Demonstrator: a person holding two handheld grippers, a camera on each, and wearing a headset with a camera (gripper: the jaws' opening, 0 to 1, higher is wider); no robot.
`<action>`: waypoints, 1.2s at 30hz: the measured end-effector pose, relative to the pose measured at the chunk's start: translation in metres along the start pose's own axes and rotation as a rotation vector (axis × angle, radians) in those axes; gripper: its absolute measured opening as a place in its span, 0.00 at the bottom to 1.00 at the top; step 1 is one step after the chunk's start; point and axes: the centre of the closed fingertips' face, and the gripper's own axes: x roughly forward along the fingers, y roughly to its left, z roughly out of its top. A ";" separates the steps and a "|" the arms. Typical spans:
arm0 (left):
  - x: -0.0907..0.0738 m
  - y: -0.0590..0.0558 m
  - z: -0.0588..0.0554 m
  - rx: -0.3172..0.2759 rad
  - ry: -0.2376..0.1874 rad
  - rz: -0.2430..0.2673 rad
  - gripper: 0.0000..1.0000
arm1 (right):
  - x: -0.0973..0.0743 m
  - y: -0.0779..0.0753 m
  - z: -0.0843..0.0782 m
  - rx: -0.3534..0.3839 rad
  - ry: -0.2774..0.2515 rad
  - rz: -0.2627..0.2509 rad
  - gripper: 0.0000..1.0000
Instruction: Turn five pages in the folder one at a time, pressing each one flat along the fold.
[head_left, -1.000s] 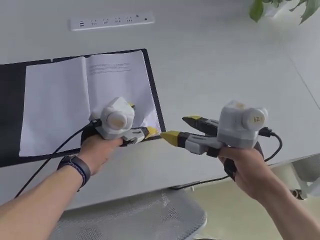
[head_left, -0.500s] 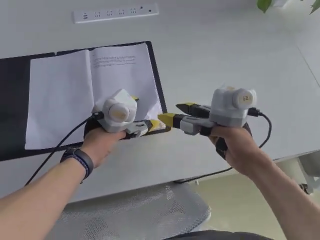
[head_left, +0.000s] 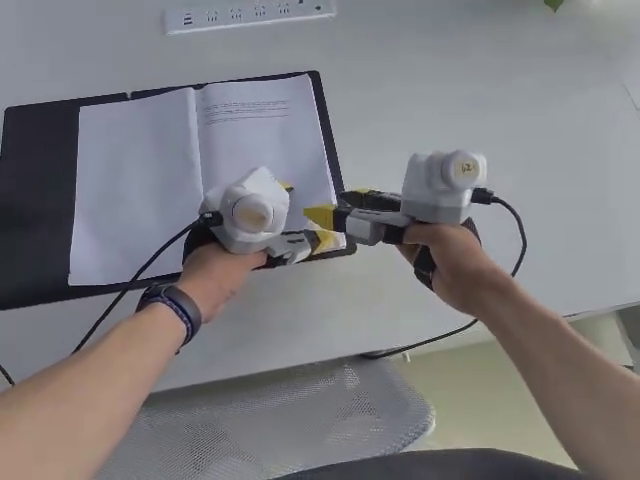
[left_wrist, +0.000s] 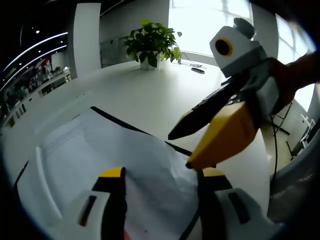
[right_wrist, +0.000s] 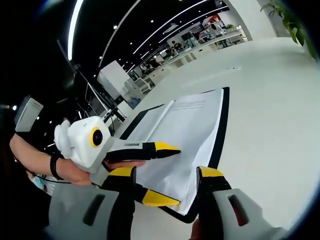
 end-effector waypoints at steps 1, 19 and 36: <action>0.000 0.000 0.000 -0.002 -0.001 0.000 0.57 | 0.001 -0.001 -0.001 0.004 0.002 0.002 0.47; 0.000 -0.002 0.001 -0.018 -0.003 -0.011 0.59 | 0.003 -0.001 0.001 0.012 0.003 0.030 0.42; -0.001 -0.002 0.000 -0.026 0.000 -0.024 0.60 | 0.002 -0.020 0.001 0.084 -0.014 0.057 0.13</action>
